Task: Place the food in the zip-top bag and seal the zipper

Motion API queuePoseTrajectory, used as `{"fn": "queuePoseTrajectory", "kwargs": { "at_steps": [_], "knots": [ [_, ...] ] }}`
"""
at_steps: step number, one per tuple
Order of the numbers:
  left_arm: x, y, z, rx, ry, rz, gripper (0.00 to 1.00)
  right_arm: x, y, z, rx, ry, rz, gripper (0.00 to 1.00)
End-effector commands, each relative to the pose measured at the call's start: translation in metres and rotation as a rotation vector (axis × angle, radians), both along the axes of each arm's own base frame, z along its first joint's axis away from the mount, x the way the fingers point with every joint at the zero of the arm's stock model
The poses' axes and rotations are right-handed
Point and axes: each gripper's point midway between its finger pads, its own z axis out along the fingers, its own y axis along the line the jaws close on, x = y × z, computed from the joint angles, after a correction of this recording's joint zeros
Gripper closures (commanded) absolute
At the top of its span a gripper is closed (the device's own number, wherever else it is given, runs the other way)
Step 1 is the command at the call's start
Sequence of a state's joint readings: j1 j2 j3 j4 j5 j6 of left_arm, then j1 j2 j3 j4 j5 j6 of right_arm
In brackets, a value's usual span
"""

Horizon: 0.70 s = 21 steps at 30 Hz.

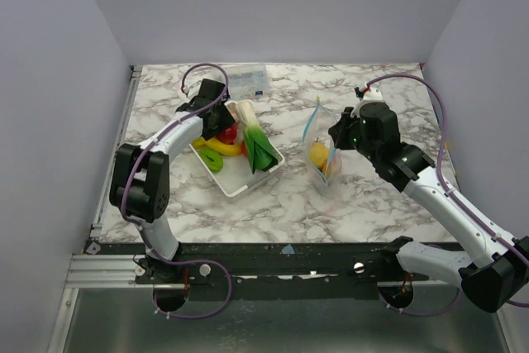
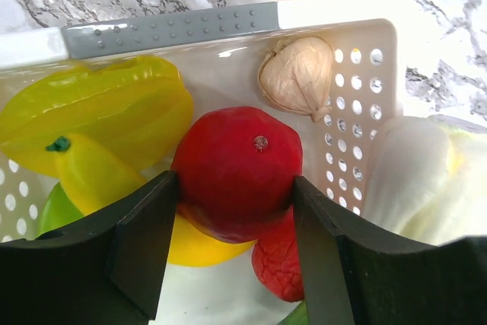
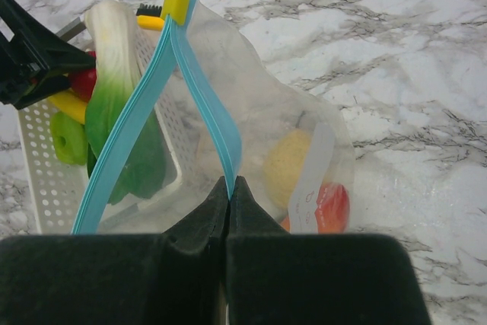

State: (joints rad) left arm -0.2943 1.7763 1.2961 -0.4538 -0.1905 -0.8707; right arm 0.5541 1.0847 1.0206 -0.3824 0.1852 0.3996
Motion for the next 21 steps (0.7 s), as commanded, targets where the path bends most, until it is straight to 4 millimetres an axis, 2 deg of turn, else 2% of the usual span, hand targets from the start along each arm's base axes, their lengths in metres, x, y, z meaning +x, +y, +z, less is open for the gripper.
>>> {"fn": "queuePoseTrajectory", "kwargs": {
  "at_steps": [1, 5, 7, 11, 18, 21],
  "knots": [
    [-0.004, 0.006, 0.038, -0.007, -0.093, 0.002, 0.89, 0.001, 0.002, 0.004, 0.023, -0.015, 0.007, 0.99],
    [-0.012, 0.009, 0.075, -0.025, -0.172, 0.001, 0.90, 0.000, 0.003, 0.004, 0.028, -0.013, 0.012, 0.99],
    [-0.018, 0.006, 0.096, -0.052, -0.217, -0.024, 0.94, 0.000, 0.004, 0.005, 0.034, -0.015, 0.017, 1.00],
    [-0.035, -0.012, 0.136, -0.159, -0.335, -0.129, 1.00, 0.000, 0.007, 0.006, 0.040, -0.013, 0.029, 0.99],
    [-0.089, -0.073, 0.210, -0.474, -0.615, -0.511, 1.00, -0.002, 0.012, 0.008, 0.054, -0.012, 0.061, 0.99],
    [-0.112, -0.102, 0.236, -0.588, -0.654, -0.688, 1.00, -0.002, 0.012, 0.011, 0.054, -0.014, 0.060, 0.99]
  ]
}}
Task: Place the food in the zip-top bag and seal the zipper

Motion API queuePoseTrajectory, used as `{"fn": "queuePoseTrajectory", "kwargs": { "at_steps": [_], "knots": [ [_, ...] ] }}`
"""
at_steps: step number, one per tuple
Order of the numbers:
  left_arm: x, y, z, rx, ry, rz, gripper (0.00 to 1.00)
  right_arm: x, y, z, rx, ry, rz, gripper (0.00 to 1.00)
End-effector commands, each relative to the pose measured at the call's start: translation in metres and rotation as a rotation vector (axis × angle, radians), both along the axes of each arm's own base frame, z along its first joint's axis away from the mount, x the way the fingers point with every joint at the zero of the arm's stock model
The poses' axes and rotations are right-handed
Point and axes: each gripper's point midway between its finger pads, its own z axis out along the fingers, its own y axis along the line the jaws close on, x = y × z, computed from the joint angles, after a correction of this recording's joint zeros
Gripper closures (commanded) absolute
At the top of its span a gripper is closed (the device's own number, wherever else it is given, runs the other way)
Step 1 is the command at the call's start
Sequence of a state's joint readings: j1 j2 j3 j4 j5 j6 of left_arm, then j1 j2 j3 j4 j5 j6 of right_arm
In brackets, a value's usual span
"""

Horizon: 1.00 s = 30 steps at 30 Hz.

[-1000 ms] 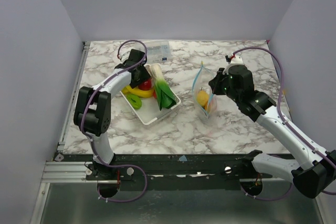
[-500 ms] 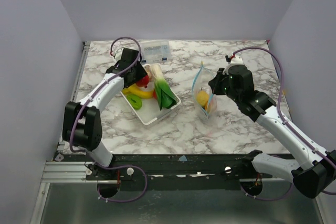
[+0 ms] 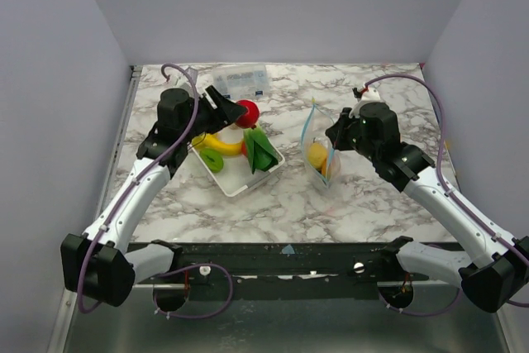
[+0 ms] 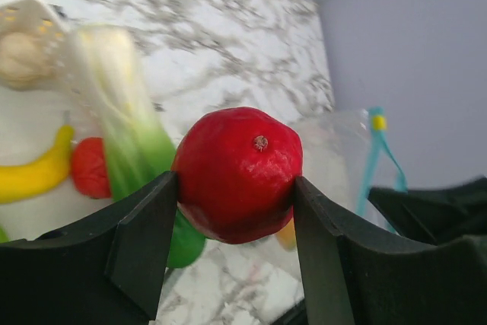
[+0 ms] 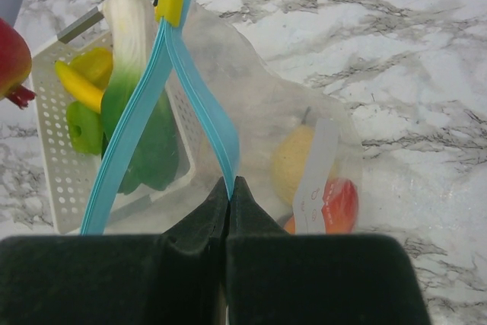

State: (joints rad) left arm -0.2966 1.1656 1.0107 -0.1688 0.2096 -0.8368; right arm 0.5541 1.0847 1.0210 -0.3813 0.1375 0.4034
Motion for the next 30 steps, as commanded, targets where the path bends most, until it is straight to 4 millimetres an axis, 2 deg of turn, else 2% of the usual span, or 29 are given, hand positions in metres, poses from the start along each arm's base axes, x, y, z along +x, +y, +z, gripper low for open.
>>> {"fn": "queuePoseTrajectory", "kwargs": {
  "at_steps": [1, 4, 7, 12, 16, 17, 20, 23, 26, 30],
  "knots": [
    [-0.041, -0.065, 0.060, -0.163, -0.187, -0.414, 1.00, 0.002, 0.004, 0.011, 0.035, -0.023, 0.017, 1.00],
    [-0.066, -0.099, 0.083, -0.201, -0.263, -0.595, 1.00, 0.001, 0.005, 0.014, 0.046, -0.031, 0.023, 0.99],
    [-0.091, -0.130, 0.098, -0.207, -0.346, -0.706, 1.00, 0.000, 0.006, 0.016, 0.053, -0.033, 0.023, 0.99],
    [-0.104, -0.170, 0.085, -0.185, -0.306, -0.793, 1.00, -0.001, 0.008, 0.020, 0.062, -0.032, 0.036, 0.99],
    [-0.098, -0.184, 0.062, -0.164, -0.233, -0.789, 1.00, -0.003, 0.008, 0.024, 0.074, -0.040, 0.037, 0.99],
    [-0.096, -0.185, 0.058, -0.157, -0.224, -0.782, 0.96, -0.004, 0.008, 0.025, 0.075, -0.042, 0.036, 0.99],
    [-0.089, -0.186, 0.046, -0.126, -0.188, -0.768, 0.66, -0.005, 0.006, 0.028, 0.081, -0.049, 0.034, 0.99],
    [-0.086, -0.186, 0.042, -0.109, -0.176, -0.753, 0.53, -0.006, 0.006, 0.029, 0.083, -0.054, 0.035, 0.99],
    [-0.082, -0.182, 0.041, -0.076, -0.168, -0.725, 0.24, -0.005, 0.005, 0.026, 0.077, -0.049, 0.029, 0.99],
    [-0.082, -0.177, 0.047, -0.053, -0.200, -0.709, 0.22, -0.006, 0.005, 0.023, 0.078, -0.044, 0.033, 0.99]
  ]
}}
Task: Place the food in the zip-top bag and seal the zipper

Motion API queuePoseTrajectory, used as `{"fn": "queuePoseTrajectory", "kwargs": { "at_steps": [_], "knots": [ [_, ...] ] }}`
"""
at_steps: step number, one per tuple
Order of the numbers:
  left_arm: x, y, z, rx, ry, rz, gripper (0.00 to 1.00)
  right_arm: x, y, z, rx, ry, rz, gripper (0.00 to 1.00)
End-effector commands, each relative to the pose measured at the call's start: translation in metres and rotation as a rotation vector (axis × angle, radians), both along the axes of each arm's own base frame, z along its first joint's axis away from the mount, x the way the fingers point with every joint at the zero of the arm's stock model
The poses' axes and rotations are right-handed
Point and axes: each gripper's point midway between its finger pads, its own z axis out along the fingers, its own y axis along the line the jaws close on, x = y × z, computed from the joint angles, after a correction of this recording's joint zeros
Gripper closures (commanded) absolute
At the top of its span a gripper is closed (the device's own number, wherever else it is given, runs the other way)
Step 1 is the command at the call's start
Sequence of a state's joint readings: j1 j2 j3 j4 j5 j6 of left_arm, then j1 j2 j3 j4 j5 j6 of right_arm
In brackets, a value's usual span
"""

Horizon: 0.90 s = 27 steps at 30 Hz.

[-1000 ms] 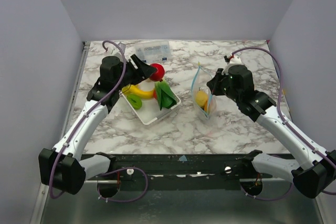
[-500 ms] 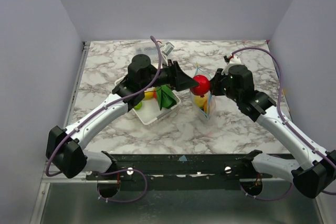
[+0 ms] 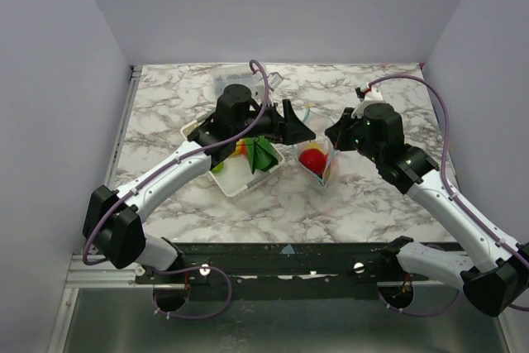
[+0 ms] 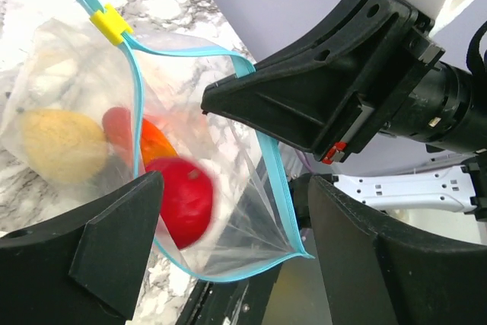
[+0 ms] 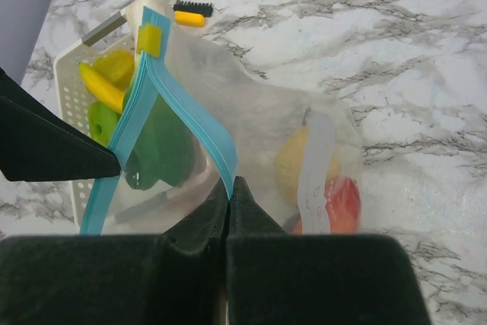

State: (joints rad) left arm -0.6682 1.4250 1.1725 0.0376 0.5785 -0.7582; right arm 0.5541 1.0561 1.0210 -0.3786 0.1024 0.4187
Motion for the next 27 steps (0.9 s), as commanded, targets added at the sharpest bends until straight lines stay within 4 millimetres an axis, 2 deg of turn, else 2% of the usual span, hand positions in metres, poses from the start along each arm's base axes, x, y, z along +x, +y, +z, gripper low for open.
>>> {"fn": "queuePoseTrajectory", "kwargs": {
  "at_steps": [1, 8, 13, 14, 16, 20, 24, 27],
  "knots": [
    [0.003, 0.009, 0.023, 0.009, -0.092, 0.047, 0.21, 0.000, 0.001, 0.013, 0.036, -0.032, 0.006, 0.99],
    [0.007, 0.027, 0.039, 0.012, -0.141, 0.103, 0.20, -0.001, -0.001, 0.013, 0.033, -0.036, -0.002, 0.99],
    [0.028, 0.063, 0.038, 0.064, -0.156, 0.288, 0.16, -0.001, -0.002, 0.012, 0.027, -0.031, -0.004, 0.99],
    [0.033, 0.073, 0.035, 0.082, -0.152, 0.345, 0.12, -0.001, -0.002, 0.011, 0.028, -0.031, -0.002, 0.99],
    [0.049, 0.102, 0.019, 0.132, -0.100, 0.531, 0.01, -0.001, -0.002, 0.011, 0.026, -0.032, -0.001, 0.99],
    [0.062, 0.157, -0.013, 0.145, 0.003, 0.773, 0.01, 0.000, -0.002, 0.009, 0.021, -0.030, -0.003, 0.99],
    [0.064, 0.207, -0.050, 0.201, 0.109, 0.952, 0.01, 0.001, 0.000, 0.005, 0.020, -0.025, 0.004, 0.99],
    [0.062, 0.233, -0.078, 0.337, 0.164, 1.013, 0.09, 0.002, 0.001, 0.004, 0.018, -0.022, 0.005, 0.99]
  ]
}}
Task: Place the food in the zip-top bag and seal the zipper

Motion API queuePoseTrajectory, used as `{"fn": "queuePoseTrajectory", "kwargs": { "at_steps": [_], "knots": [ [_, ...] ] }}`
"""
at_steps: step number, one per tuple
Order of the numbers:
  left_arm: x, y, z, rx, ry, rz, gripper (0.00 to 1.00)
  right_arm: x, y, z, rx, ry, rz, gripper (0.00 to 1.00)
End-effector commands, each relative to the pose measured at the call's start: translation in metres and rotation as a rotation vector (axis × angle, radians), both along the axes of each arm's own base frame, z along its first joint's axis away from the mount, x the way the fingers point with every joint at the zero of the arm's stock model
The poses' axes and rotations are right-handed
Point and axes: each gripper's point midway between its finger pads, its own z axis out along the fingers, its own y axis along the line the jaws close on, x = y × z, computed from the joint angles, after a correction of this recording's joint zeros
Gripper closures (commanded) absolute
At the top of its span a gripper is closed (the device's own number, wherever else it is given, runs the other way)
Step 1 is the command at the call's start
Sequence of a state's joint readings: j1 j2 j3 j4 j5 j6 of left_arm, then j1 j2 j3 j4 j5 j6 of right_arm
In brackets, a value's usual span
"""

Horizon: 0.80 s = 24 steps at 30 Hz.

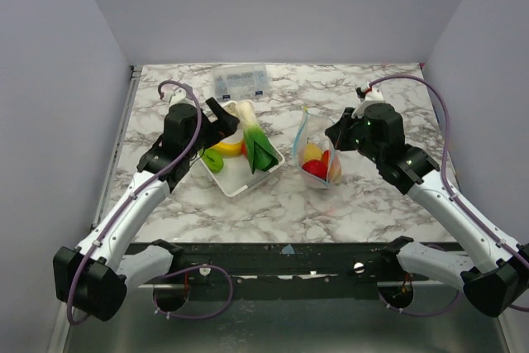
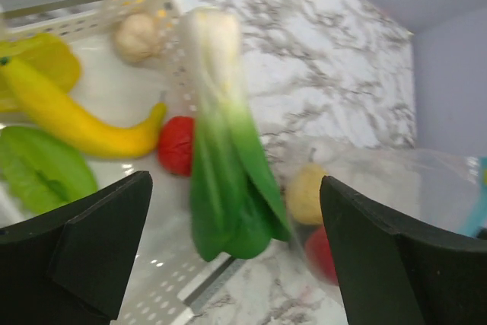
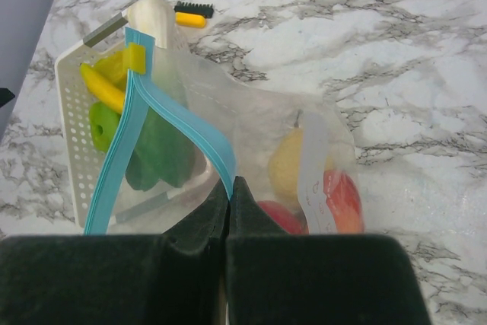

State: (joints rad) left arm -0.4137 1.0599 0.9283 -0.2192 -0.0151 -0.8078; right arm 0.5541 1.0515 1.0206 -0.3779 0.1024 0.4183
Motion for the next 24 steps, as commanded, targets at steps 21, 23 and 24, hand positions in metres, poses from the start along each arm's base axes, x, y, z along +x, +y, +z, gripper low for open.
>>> {"fn": "queuePoseTrajectory", "kwargs": {
  "at_steps": [21, 23, 24],
  "knots": [
    [0.003, 0.052, -0.135, 0.498, 0.711, 0.307, 0.22, 0.004, 0.003, -0.004, 0.007, -0.001, 0.009, 0.99],
    [0.004, 0.052, -0.140, 0.544, 0.743, 0.321, 0.22, 0.003, 0.003, -0.004, 0.008, 0.000, 0.012, 0.99],
    [0.003, 0.052, -0.143, 0.557, 0.752, 0.332, 0.22, 0.003, 0.004, -0.005, 0.008, 0.002, 0.015, 0.99]
  ]
}}
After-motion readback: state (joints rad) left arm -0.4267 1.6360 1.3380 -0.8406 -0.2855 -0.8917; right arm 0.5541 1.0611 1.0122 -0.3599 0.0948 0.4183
